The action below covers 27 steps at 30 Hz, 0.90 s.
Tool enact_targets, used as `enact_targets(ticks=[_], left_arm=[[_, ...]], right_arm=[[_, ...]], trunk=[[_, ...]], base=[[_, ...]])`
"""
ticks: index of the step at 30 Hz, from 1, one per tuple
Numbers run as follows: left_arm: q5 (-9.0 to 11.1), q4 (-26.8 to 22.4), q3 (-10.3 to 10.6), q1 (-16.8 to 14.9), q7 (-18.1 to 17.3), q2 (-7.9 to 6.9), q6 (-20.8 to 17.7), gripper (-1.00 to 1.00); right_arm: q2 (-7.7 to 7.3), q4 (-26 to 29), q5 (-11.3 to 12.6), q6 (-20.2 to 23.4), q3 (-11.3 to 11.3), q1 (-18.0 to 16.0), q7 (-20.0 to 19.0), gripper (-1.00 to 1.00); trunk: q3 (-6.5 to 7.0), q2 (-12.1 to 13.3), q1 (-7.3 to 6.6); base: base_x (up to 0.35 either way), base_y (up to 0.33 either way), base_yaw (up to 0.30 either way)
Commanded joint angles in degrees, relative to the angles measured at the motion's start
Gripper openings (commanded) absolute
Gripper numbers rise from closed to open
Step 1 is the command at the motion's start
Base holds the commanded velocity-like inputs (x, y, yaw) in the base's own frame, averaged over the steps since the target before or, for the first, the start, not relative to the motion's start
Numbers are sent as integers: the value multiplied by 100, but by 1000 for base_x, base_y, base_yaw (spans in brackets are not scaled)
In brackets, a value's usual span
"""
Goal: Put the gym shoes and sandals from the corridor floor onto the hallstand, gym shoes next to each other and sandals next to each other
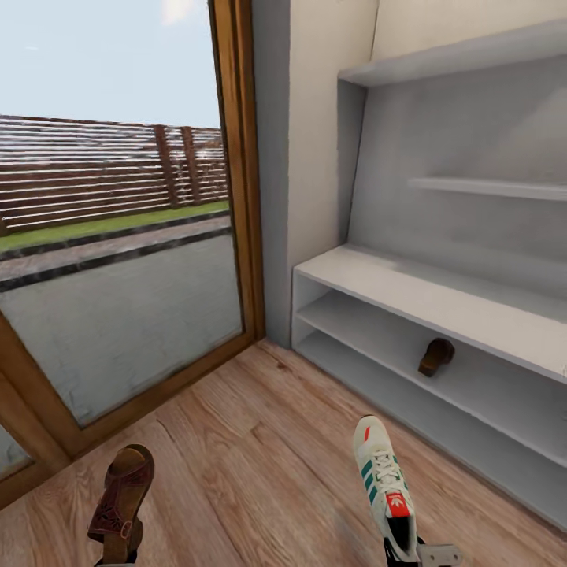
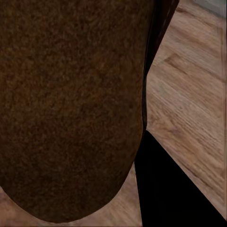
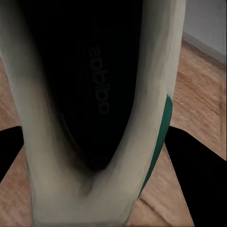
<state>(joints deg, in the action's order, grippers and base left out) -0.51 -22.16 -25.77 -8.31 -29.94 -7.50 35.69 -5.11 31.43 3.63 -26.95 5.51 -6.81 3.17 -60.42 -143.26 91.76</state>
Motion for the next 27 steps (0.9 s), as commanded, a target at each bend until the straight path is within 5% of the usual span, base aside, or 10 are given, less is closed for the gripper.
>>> enact_targets(ticks=[1,13,27], left_arm=[[-21,2,-50,-4,-47,3,8,-100],[-26,2,-43,-4,-56,3,8,-100],[-19,2,-45,-4,-49,3,8,-100]], right_arm=[[-8,-5,41,-19,47,-5,27,-100],[-8,-5,41,-19,47,-5,28,-100],[-8,-5,41,-19,47,-5,26,-100]], trunk=[[-2,-2,-1],[36,-2,-1],[79,-2,-1]], base=[[25,24,-287],[34,16,-287],[226,215,-287]])
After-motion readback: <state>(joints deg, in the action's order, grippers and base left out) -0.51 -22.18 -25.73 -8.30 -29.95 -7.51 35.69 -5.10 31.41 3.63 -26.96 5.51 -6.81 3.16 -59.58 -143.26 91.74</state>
